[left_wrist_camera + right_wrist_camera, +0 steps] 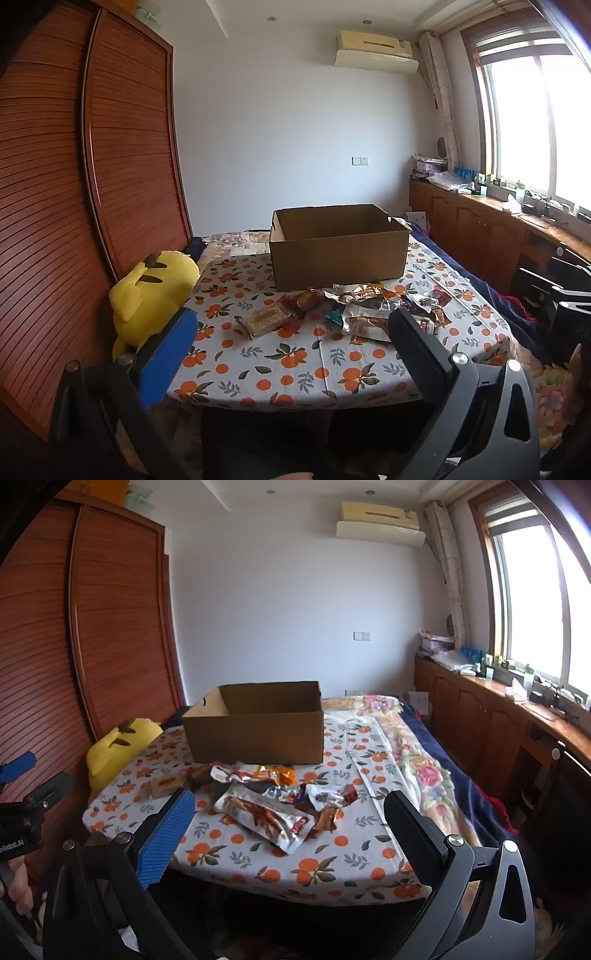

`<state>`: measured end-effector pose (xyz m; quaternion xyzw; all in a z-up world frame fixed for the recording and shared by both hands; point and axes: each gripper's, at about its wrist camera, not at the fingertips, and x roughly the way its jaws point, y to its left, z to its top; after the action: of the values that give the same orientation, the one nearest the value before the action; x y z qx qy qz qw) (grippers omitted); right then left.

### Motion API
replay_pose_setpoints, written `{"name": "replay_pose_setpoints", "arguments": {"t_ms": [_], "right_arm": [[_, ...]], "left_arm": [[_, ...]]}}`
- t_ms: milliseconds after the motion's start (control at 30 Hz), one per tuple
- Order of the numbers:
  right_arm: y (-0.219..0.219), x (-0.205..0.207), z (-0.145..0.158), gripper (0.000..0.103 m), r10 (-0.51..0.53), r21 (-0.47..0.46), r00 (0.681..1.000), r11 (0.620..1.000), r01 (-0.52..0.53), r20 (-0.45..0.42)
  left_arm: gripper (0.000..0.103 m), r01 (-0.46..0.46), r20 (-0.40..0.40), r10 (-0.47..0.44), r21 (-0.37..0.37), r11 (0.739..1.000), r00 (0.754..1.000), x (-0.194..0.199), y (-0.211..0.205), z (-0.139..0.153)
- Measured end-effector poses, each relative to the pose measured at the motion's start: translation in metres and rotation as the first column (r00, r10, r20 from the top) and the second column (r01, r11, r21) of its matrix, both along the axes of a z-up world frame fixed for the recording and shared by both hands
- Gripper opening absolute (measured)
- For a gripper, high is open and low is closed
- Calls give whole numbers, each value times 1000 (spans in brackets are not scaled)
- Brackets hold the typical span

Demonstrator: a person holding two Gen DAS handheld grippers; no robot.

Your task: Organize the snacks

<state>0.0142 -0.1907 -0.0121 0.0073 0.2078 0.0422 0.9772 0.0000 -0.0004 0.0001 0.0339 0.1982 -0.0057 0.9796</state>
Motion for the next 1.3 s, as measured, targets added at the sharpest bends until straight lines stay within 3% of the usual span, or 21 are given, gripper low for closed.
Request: {"name": "replay_pose_setpoints", "arguments": {"t_ms": [1300], "right_arm": [[2, -3, -2, 103, -10, -11, 1000, 1000, 11, 7]], "left_arm": [[103, 0, 10, 0, 6, 1000, 1000, -7, -1, 4]]}}
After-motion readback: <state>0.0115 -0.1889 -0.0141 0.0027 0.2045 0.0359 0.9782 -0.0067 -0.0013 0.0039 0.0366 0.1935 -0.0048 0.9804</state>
